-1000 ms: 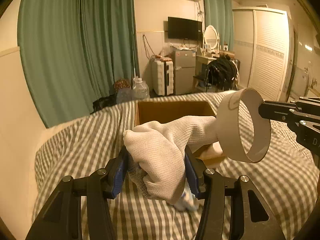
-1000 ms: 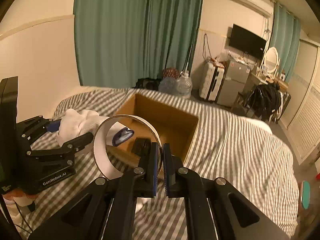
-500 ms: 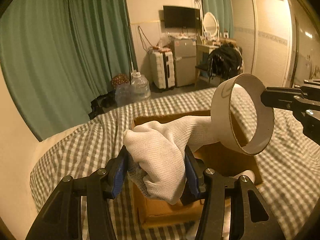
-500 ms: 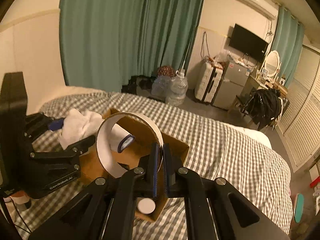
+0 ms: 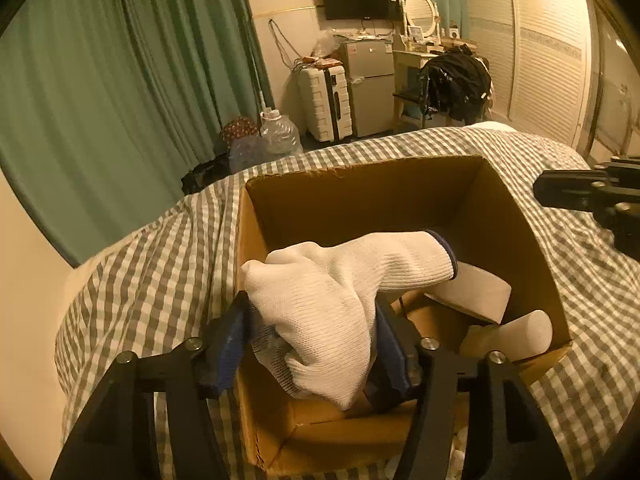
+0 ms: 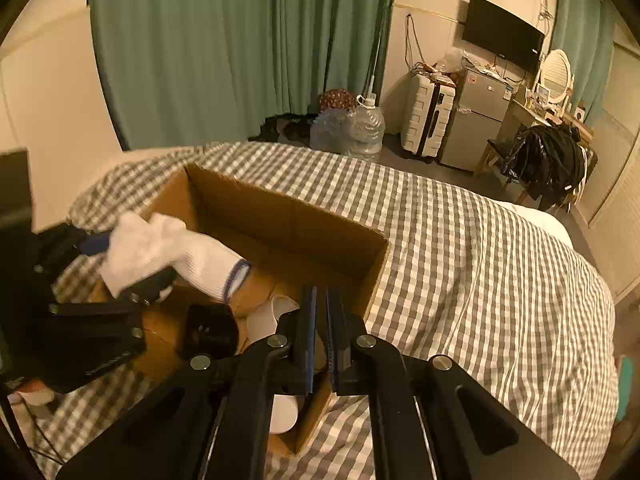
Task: Organize objects
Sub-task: 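Carry the glove and tape roll into the box and release them, then move both tools back toward the remaining items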
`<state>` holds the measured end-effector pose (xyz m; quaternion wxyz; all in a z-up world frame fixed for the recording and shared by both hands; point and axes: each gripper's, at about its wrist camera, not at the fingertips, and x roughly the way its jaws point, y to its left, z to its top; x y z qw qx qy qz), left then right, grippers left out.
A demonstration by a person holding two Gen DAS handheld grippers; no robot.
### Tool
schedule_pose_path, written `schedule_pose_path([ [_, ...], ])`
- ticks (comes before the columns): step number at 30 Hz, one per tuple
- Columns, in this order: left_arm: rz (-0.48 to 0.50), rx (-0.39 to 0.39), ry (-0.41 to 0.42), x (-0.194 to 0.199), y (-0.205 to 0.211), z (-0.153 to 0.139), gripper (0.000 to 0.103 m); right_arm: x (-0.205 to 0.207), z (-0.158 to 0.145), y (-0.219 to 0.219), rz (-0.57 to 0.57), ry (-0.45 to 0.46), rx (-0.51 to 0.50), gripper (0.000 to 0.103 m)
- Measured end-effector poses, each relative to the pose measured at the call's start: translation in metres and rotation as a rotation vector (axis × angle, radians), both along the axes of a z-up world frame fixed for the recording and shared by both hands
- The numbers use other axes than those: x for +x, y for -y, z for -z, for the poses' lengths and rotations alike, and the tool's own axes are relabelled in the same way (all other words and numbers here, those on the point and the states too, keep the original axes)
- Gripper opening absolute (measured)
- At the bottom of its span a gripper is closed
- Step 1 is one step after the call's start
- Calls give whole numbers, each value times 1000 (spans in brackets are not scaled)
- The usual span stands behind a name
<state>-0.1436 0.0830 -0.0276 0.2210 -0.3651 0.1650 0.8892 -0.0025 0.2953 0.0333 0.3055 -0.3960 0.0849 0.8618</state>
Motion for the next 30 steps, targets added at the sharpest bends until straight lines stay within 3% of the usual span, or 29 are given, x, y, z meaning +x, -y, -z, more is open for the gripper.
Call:
schedule_pose_path([
  [1, -1, 8, 8, 4, 0, -1, 69, 6, -4, 2, 4, -21, -8, 8],
  [3, -6, 33, 3, 9, 5, -7, 79, 15, -11, 9, 9, -53, -24, 25],
  [5, -3, 57, -18, 18, 9, -14, 86, 25, -19, 18, 18, -87, -26, 52],
  [6, -2, 73, -28, 25, 14, -18, 87, 31, -23, 26, 21, -107, -18, 55],
  [12, -34, 136, -36, 50, 38, -30, 91, 47, -32, 60, -7, -145, -10, 61],
  [19, -62, 180, -42, 84, 59, -32, 91, 59, -13, 92, -24, -133, -47, 61],
  [26, -91, 173, 0, 118, 80, -6, 91, 64, 11, 115, -16, -100, -70, 61],
  [30, -103, 175, 62, 129, 88, 22, 91, 65, 40, 123, -11, -42, -123, 61],
])
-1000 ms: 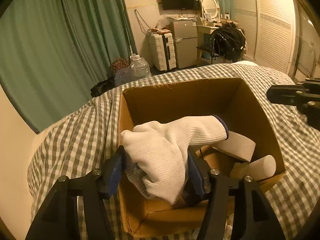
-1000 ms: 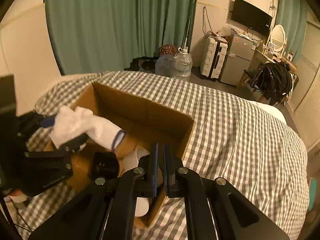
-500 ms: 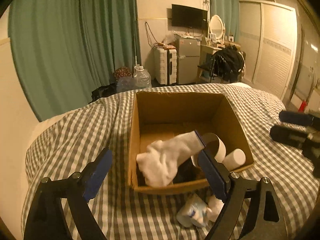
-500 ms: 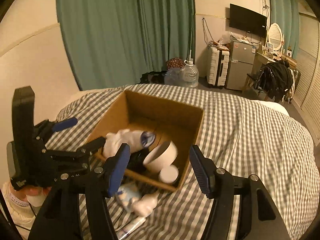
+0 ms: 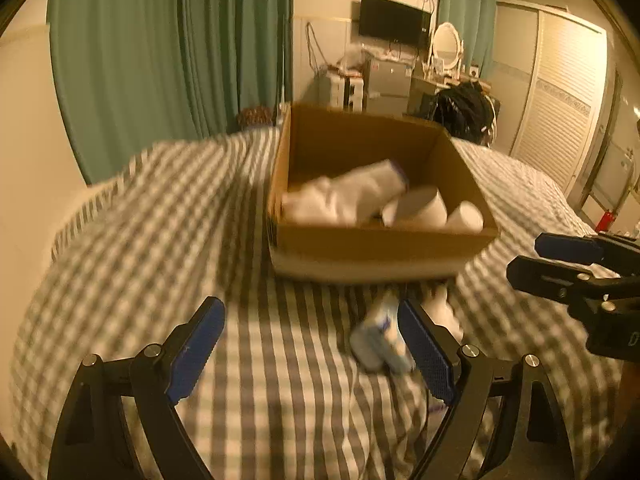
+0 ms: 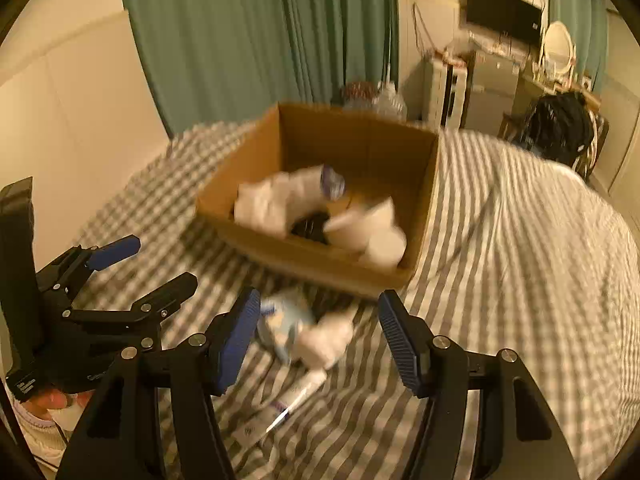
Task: Organize objects
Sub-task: 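Move both tools back toward the remaining items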
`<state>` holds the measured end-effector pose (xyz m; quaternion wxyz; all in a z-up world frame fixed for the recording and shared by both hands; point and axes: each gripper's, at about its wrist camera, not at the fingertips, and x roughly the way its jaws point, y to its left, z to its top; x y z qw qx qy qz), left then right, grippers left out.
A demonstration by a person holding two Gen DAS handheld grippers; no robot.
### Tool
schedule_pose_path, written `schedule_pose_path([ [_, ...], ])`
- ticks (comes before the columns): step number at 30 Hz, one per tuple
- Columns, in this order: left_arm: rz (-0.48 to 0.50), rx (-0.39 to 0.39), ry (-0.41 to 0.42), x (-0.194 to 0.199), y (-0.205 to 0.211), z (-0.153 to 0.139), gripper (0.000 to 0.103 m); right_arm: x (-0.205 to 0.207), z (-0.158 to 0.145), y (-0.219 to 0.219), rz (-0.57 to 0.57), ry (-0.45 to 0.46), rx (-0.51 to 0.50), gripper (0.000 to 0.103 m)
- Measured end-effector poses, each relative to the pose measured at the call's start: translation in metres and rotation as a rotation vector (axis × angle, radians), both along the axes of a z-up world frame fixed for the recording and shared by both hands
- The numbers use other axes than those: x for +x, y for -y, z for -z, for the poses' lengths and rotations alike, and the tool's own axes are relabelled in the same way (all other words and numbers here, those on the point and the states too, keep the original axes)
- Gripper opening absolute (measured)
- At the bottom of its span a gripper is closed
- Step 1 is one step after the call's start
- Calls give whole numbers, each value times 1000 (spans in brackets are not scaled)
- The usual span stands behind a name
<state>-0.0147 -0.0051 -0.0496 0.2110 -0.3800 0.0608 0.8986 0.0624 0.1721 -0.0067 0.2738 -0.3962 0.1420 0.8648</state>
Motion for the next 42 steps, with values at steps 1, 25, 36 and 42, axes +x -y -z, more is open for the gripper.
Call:
schedule_pose_path([
  [1, -3, -2, 10, 1, 0, 6, 91, 0, 5, 0, 4, 14, -7, 61],
  [25, -23, -111, 98, -8, -9, 55, 91, -33, 87, -12, -3, 217, -140, 61],
  [36, -37, -124, 109, -9, -6, 58, 91, -45, 114, -37, 45, 254, -255, 55],
  [42, -33, -119, 106, -8, -6, 60, 91, -34, 99, -31, 48, 208, -238, 52],
])
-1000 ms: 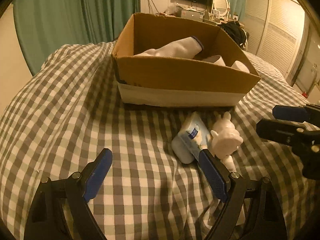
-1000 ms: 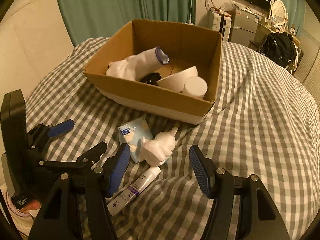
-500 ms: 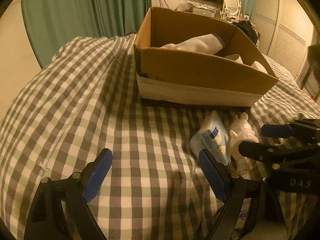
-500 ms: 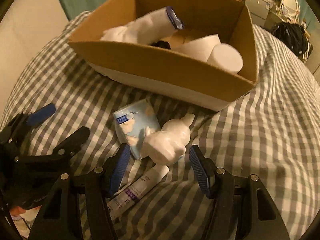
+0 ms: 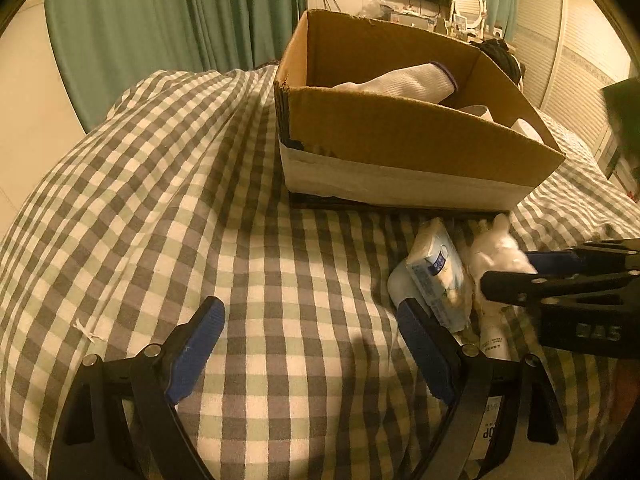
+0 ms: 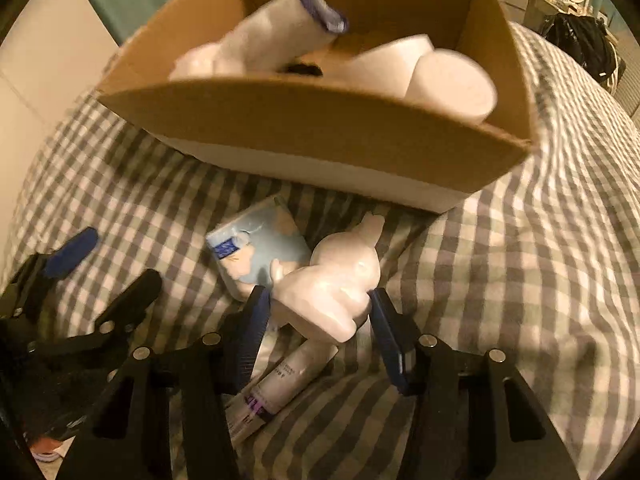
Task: Organize objects
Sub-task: 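Move both tools back toward the remaining items, then grasp the tissue pack with the left tool while the right tool grasps the white figurine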
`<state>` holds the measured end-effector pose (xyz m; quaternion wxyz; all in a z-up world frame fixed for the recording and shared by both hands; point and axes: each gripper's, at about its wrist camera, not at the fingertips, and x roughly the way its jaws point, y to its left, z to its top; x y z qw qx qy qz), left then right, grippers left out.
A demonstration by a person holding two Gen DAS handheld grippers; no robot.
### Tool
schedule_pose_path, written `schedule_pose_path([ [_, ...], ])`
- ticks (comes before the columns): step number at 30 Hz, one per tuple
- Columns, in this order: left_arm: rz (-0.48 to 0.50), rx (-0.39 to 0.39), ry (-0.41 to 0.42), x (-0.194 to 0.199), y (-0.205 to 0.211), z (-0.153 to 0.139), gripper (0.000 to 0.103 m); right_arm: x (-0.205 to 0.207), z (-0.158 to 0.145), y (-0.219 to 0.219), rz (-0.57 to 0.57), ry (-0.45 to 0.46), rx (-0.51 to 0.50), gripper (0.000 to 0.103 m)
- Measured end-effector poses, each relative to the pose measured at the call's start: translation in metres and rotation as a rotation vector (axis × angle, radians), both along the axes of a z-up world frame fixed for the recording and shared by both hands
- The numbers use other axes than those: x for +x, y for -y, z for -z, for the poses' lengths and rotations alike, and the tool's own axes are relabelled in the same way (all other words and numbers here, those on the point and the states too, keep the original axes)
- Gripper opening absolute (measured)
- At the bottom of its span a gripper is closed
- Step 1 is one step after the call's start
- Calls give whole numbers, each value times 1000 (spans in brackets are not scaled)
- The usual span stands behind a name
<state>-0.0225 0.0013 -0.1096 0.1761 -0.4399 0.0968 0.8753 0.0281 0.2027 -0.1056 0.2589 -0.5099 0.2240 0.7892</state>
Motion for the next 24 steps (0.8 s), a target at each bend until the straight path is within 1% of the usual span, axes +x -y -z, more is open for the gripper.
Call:
schedule_pose_path([
  [3, 14, 14, 7, -2, -4, 0, 91, 10, -15, 6, 8, -21, 56, 51],
  [4, 21, 24, 17, -2, -6, 1, 91, 13, -21, 9, 10, -19, 97, 51],
  [5, 26, 34, 23, -3, -8, 2, 91, 16, -26, 12, 8, -23, 116, 51],
  [7, 39, 44, 31, -4, -12, 2, 91, 22, -35, 13, 10, -49, 130, 51],
  [9, 53, 57, 47, -5, -20, 4, 91, 25, -41, 15, 10, -53, 161, 51],
  [12, 80, 79, 79, -9, -32, 7, 91, 23, -44, 13, 10, -58, 173, 51],
  [16, 120, 49, 94, -13, -57, 11, 87, 35, -53, 13, 20, -100, 194, 51],
  [18, 147, 39, 111, -18, -69, 17, 80, 33, -55, 11, 27, -116, 192, 51],
  [19, 154, 31, 117, -20, -73, 21, 73, 35, -56, 10, 31, -124, 187, 51],
  [20, 162, 21, 123, -23, -78, 24, 62, 37, -57, 10, 34, -129, 183, 51],
  [22, 164, 6, 125, -27, -83, 30, 58, 38, -58, 8, 38, -133, 176, 51],
  [24, 168, 13, 105, -25, -82, 28, 49, 39, -58, 7, 41, -136, 172, 51],
])
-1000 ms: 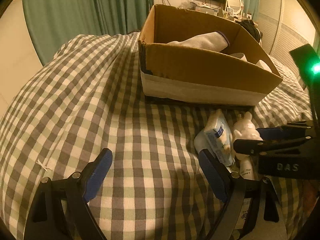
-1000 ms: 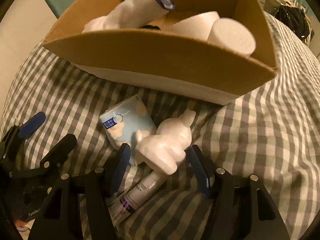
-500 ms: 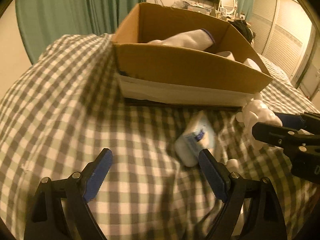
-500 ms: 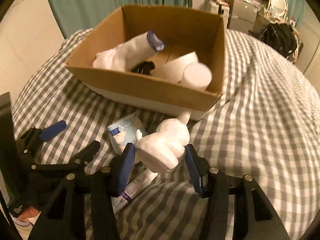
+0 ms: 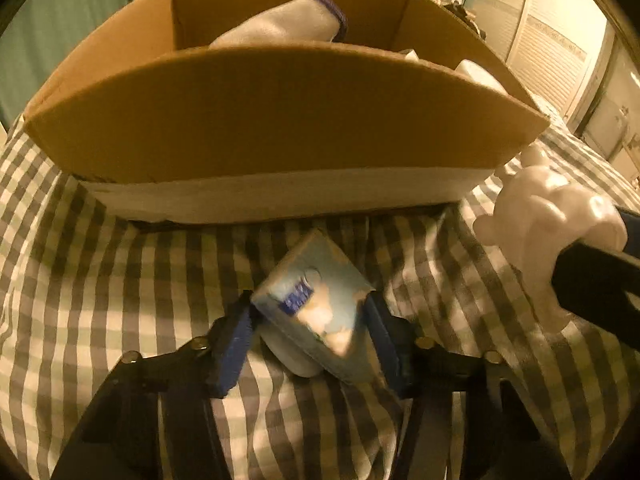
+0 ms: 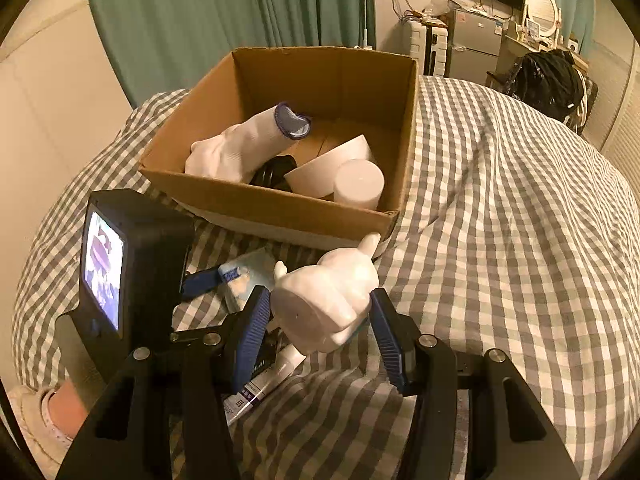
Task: Organize objects
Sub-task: 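Grasp the tissue pack with the left tool while the right tool grasps the white figurine, then carry the tissue pack and figurine into the box and release them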
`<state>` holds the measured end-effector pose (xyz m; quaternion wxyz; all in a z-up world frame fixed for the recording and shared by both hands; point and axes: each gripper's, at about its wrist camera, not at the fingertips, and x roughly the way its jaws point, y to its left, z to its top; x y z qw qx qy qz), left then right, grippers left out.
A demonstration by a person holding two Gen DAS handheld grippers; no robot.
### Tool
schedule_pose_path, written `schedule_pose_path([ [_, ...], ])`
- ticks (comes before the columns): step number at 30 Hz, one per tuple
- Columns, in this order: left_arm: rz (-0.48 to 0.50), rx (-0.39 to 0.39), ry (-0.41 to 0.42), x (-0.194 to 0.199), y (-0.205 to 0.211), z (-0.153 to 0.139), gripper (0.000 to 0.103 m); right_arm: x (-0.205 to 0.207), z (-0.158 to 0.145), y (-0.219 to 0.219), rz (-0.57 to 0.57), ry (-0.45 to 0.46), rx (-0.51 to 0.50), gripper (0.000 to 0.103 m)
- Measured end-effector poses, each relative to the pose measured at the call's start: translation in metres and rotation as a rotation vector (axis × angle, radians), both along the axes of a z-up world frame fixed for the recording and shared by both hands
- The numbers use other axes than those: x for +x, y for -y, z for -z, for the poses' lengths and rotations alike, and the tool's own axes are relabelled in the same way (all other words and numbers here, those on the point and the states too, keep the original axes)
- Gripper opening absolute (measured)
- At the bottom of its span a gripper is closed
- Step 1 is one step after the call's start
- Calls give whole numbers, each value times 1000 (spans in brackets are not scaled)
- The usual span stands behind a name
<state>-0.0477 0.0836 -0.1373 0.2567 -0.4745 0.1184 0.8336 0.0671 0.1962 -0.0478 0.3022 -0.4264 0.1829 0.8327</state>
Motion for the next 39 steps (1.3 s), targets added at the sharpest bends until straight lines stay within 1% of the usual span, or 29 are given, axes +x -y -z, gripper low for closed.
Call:
schedule_pose_path([
  [1, 5, 7, -11, 1, 1, -3, 44, 0, 0, 0, 0, 0, -1, 51],
  [4, 15, 29, -23, 5, 6, -10, 34, 1, 0, 1, 0, 2, 6, 51],
  [8, 6, 53, -6, 8, 21, -16, 32, 3, -4, 3, 2, -5, 26, 51],
  [10, -4, 63, -15, 12, 31, -23, 31, 4, -8, 7, -1, -10, 41, 51],
  [16, -23, 94, -96, 26, 63, -66, 32, 6, -29, 21, -36, -52, 75, 51],
  [19, -19, 107, -144, 28, 72, -90, 32, 6, -42, 25, -50, -76, 89, 51],
  [20, -19, 108, -161, 37, 68, -100, 32, 6, -48, 26, -56, -85, 93, 51],
  [21, -16, 113, -175, 37, 70, -108, 32, 6, -51, 26, -59, -92, 97, 51],
  [23, -10, 127, -197, 33, 76, -125, 32, 5, -65, 28, -71, -107, 124, 51],
  [25, -6, 133, -224, 32, 71, -142, 32, 3, -77, 29, -83, -115, 153, 51],
  [26, -6, 135, -236, 31, 71, -145, 32, 2, -82, 29, -89, -117, 167, 51],
  [28, -7, 141, -265, 20, 58, -158, 32, -3, -95, 26, -96, -123, 197, 51],
  [31, -12, 160, -294, 9, 56, -177, 32, -11, -112, 20, -109, -129, 234, 51],
  [35, -19, 157, -316, -22, 45, -187, 32, -28, -132, 5, -130, -134, 279, 51],
  [39, -15, 140, -325, -47, 33, -191, 32, -47, -140, -13, -138, -126, 301, 51],
])
